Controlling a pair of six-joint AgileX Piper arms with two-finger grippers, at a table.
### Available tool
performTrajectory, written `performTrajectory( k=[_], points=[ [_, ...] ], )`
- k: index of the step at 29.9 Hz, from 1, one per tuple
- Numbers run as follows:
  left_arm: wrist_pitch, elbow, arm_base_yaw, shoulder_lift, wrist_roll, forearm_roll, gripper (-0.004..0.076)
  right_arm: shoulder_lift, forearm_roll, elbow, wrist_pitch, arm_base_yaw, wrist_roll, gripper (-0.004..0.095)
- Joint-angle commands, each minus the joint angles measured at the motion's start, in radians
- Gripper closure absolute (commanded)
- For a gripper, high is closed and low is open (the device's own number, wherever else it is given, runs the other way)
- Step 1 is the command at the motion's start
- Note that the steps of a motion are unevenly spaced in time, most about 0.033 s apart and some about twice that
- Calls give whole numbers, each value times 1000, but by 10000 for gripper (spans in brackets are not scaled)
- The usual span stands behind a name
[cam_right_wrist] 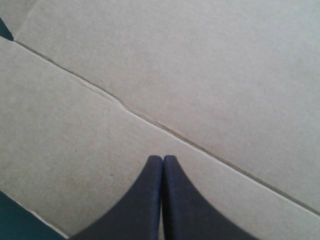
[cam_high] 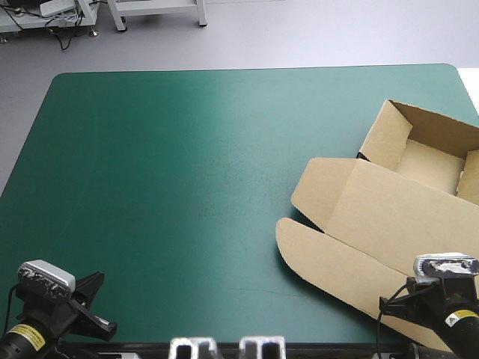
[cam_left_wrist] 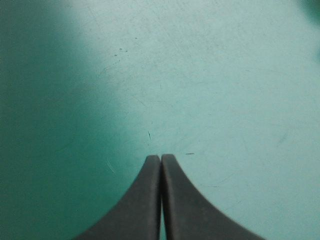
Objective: Fold the box
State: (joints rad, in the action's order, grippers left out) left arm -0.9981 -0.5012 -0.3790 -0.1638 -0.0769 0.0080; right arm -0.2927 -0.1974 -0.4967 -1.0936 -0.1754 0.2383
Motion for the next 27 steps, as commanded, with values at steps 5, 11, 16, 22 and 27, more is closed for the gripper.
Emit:
performTrajectory(
  k=[5,11,16,22,27],
  points=[
    [72,-23,-3,-11,-82,-74,734,16,2,-4,72,3,-12,927],
    [61,-23,-3,-11,-67,-79,734,16,2,-4,72,3,-12,927],
    [61,-23,-3,-11,-67,-79,734,16,2,-4,72,3,-12,927],
    [61,-23,-3,-11,-67,-79,734,16,2,-4,72,3,-12,927],
    [61,-23,-3,-11,-67,-79,734,16,2,-4,72,3,-12,927]
  ],
)
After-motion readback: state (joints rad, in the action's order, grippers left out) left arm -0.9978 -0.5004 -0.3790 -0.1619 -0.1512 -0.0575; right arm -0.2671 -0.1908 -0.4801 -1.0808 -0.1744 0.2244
